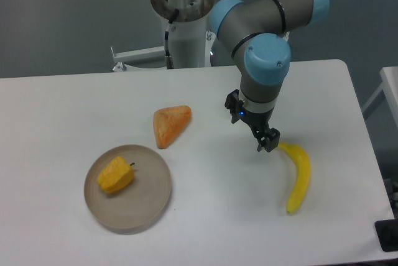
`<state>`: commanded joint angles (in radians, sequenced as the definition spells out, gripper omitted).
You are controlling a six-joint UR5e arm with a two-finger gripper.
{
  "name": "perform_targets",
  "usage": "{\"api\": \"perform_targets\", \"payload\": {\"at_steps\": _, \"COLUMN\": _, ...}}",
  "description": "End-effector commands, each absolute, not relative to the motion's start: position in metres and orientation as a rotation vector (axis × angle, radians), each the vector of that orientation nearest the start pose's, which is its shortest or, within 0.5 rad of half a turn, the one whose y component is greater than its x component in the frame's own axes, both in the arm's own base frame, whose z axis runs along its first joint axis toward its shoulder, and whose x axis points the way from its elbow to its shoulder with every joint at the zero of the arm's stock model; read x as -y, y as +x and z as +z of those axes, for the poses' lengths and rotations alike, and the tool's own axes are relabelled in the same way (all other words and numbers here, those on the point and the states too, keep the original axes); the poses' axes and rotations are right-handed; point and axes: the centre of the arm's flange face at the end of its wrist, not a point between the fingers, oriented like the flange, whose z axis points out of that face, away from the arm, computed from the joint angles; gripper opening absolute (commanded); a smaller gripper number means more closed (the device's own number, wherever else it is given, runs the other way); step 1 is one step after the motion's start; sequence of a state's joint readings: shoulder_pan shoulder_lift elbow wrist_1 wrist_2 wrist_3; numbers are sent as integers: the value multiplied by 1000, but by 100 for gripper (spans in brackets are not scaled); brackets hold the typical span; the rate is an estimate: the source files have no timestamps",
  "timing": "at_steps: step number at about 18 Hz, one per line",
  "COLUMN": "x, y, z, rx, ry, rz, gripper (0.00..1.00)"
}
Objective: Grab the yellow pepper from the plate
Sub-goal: 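Move the gripper over the yellow pepper on the plate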
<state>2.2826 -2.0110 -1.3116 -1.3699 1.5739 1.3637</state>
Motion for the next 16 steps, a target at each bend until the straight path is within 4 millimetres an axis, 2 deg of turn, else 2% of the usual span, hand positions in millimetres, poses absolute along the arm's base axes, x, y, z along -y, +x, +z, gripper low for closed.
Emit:
{"api": "perform_targets", "payload": {"at_steps": 5, "x": -594, "y": -335, "z": 377, "rx": -999, "ry": -2955, "rz": 7, "gripper": 100}}
{"api": "perform_targets", "payload": {"at_steps": 7, "x": -598, "y": -331, "z": 377, "rx": -994, "ry": -2916, "rz": -22, "gripper": 100}}
{"api": "perform_targets", "payload": {"at_steps": 9, "x": -605, "y": -316, "z": 378, "rx": -1004, "ry": -2910, "rz": -27, "gripper": 100}}
{"api": "perform_targets", "payload": {"at_steps": 11, "x": -620, "y": -282, "z": 382, "rx": -980, "ry": -2919, "rz": -28, "gripper": 100}}
{"api": "perform_targets", "payload": {"at_steps": 12, "x": -629, "y": -258, "z": 389, "rx": -963, "ry": -2917, "rz": -15, "gripper": 100}}
{"api": "perform_targets", "payload": {"at_steps": 16, "x": -658, "y": -181, "z": 385, "rx": -866, "ry": -2943, "rz": -26, "gripper": 100}}
